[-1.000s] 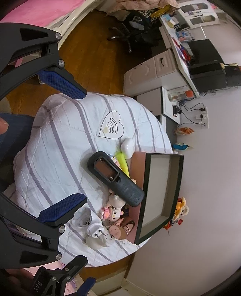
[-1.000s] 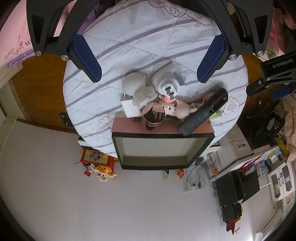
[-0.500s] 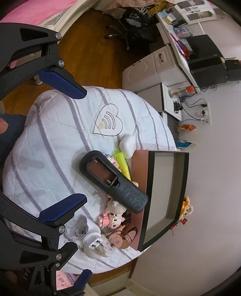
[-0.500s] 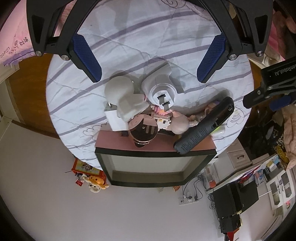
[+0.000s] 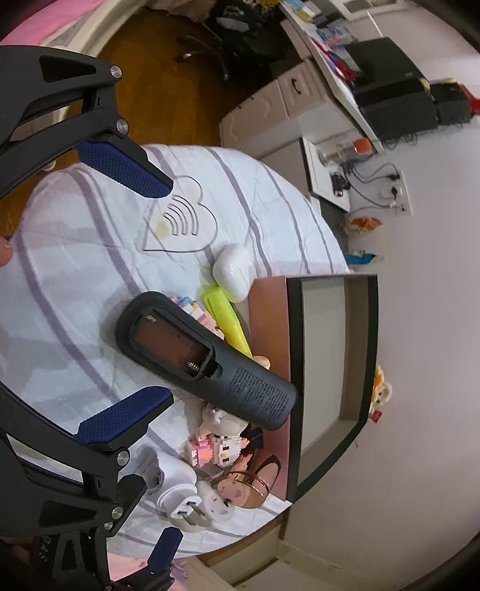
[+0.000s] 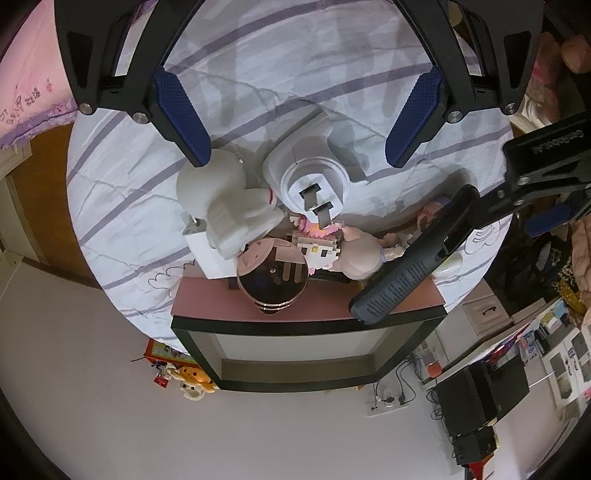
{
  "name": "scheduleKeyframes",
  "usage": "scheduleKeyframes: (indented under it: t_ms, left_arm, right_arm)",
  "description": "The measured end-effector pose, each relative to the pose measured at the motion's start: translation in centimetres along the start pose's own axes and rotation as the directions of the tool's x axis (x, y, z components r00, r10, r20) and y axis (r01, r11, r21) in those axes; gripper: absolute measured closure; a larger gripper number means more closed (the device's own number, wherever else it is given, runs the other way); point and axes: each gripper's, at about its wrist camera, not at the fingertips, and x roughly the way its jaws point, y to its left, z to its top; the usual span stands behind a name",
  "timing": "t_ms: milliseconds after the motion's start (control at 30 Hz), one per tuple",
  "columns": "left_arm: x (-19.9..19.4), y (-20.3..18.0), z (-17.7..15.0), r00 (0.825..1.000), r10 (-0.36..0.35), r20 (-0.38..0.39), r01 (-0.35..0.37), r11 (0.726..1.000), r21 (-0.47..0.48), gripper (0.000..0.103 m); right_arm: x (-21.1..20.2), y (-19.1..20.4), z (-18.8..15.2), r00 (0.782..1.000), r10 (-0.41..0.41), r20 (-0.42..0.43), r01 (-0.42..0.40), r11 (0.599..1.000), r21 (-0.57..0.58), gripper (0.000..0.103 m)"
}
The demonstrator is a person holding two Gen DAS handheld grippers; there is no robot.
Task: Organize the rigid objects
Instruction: 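Grasp the black remote with the left tool while the right tool grasps the white plug adapter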
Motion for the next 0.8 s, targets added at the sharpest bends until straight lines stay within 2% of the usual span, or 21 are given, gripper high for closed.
scheduleKeyframes:
  t_ms: [100,167,200,233,333,467,600,700,800]
  left_arm:
    - [1.0,-0.2,0.4,1.0,-0.028,0.004,0.028,0.999,0.031,0.0]
    - [1.6,-0.4,0.6,0.999,-0.041,0.005,0.041,0.998,0.054,0.0]
    - [2.0,-0.6,0.8,0.999,-0.05,0.006,0.05,0.996,0.07,0.0]
    - [2.3,-0.8,0.9,0.998,-0.057,0.009,0.056,0.995,0.082,0.0]
    - [3.1,-1.4,1.3,0.996,-0.084,0.015,0.081,0.99,0.119,0.0]
    - [4.7,-2.4,1.7,0.996,-0.084,-0.005,0.084,0.98,0.178,0.0]
    - [6.1,-2.4,1.9,0.993,-0.109,-0.035,0.113,0.981,0.156,0.0]
    - [6.8,-2.2,2.0,0.986,-0.155,-0.053,0.16,0.98,0.116,0.002]
    - [6.8,-2.0,1.8,0.974,-0.216,-0.062,0.221,0.971,0.087,0.013]
  right_arm:
    - [0.4,0.2,0.0,1.0,-0.004,-0.003,0.004,1.0,0.019,0.012]
    - [0.6,0.3,0.2,1.0,0.002,-0.003,-0.002,1.0,0.03,0.018]
    - [0.8,0.3,0.2,1.0,0.013,-0.011,-0.012,0.999,0.038,0.032]
    - [1.2,0.3,0.3,1.0,0.022,-0.023,-0.021,0.999,0.05,0.038]
    - [2.2,0.3,0.4,0.999,0.015,-0.041,-0.012,0.998,0.067,0.039]
    - [3.3,0.1,0.5,0.999,0.02,-0.048,-0.016,0.996,0.083,0.039]
    - [3.8,0.0,0.7,0.999,0.03,-0.041,-0.026,0.996,0.086,0.04]
    - [4.1,0.0,0.8,0.999,0.026,-0.036,-0.023,0.997,0.072,0.048]
    - [3.8,-0.3,0.7,0.998,0.055,-0.03,-0.053,0.995,0.083,0.051]
